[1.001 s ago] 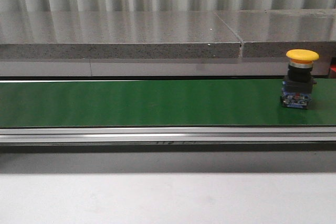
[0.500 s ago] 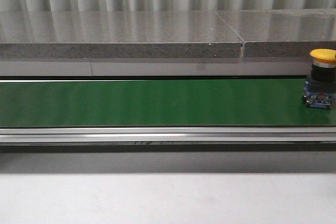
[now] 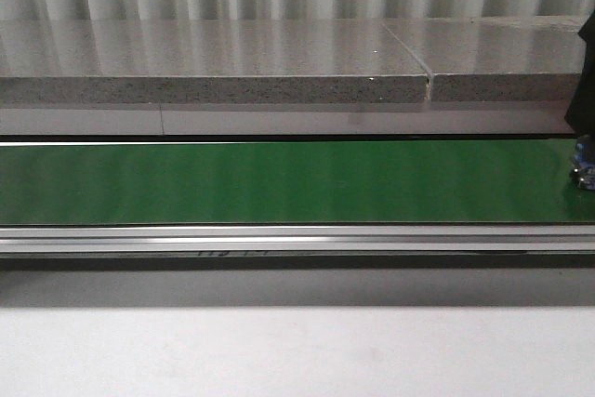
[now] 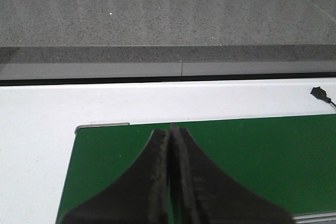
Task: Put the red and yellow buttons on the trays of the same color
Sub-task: 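Lower the right gripper onto the yellow button on the belt and grasp it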
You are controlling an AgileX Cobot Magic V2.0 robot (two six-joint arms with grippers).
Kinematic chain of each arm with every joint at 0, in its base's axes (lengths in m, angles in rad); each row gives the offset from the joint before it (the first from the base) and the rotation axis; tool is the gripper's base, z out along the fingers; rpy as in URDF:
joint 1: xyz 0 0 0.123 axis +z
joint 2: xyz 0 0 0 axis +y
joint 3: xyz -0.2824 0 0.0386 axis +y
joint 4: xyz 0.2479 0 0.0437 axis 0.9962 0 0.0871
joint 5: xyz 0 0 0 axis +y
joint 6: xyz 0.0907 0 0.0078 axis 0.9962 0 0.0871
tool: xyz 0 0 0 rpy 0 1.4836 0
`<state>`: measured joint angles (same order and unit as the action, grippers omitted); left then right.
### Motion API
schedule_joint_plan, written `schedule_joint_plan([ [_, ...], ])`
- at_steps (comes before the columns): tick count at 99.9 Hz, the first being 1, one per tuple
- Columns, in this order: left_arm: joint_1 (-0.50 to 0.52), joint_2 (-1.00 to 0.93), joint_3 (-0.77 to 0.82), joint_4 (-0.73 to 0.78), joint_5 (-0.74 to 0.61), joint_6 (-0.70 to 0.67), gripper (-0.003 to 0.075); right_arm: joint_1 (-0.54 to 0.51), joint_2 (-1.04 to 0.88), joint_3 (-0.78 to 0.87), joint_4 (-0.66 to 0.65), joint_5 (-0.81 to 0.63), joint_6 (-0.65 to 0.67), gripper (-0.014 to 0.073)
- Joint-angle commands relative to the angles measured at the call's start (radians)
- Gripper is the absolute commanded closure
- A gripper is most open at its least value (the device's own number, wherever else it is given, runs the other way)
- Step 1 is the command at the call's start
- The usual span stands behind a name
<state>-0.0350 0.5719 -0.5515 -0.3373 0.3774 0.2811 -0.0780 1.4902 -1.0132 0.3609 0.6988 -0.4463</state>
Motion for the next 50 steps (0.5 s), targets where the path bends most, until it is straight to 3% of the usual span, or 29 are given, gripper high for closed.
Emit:
schedule_joint_plan([
  [1,-0.008,-0.001,-0.029,-0.015,-0.069,-0.001,0.074,0.0,-0.013,-0.025,0.022,-0.052,-0.013,0.0099],
  [26,-0.008,-0.001,-0.029,-0.015,-0.069,-0.001,0.074,0.0,-0.009,-0.025,0.023,-0.036,0.051,0.0424],
  [50,-0.008,-0.001,-0.029,-0.015,-0.069,-0.001,0.074,-0.003,-0.052,-0.025,0.02,0.009,0.101,0.044],
])
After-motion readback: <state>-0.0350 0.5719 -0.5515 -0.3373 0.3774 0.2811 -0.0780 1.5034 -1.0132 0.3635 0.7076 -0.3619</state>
